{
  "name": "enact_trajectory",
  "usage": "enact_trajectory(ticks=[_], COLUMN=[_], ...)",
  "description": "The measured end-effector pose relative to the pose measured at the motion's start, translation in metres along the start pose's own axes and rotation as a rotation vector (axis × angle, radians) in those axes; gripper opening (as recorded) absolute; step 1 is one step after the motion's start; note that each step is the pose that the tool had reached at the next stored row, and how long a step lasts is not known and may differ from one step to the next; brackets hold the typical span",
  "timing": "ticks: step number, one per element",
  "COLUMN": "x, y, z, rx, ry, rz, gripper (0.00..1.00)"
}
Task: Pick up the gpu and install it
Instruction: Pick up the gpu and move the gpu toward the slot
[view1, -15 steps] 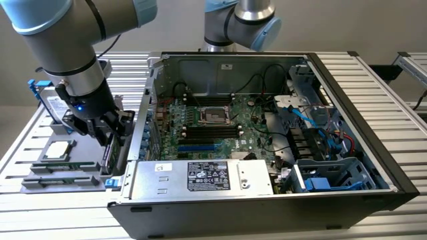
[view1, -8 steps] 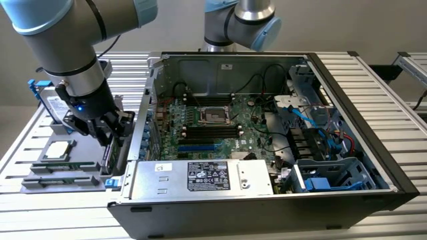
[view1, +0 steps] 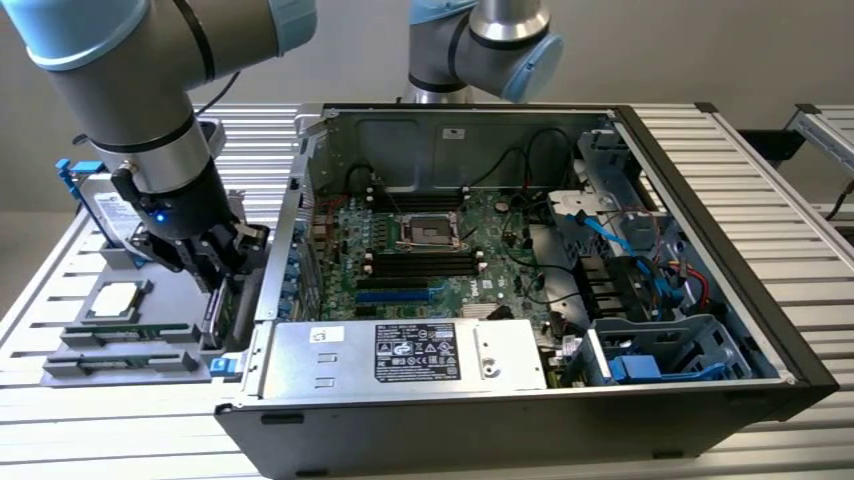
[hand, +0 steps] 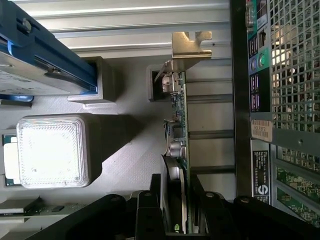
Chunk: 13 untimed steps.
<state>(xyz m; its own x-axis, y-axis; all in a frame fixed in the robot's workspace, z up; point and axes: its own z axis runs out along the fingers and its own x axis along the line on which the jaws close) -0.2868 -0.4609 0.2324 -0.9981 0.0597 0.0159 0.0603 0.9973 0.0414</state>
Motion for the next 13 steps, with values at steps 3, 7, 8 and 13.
enact_trajectory(ticks=[3,7,8,13], x=[-0.0003,-0.0004,-0.0004,-0.0003], y=[-0.0003,-0.0005,-0.0005,-0.0006], z=[-0.0001,0.0001,0.0,0.0], rx=[0.0001,0.0,0.0001,0.0001], ry=[0.0022,0.0032,0.0033,0.0034], rz=[0.002,0.004,0.004,0.004], gripper=[0.27,0.27,0.27,0.27])
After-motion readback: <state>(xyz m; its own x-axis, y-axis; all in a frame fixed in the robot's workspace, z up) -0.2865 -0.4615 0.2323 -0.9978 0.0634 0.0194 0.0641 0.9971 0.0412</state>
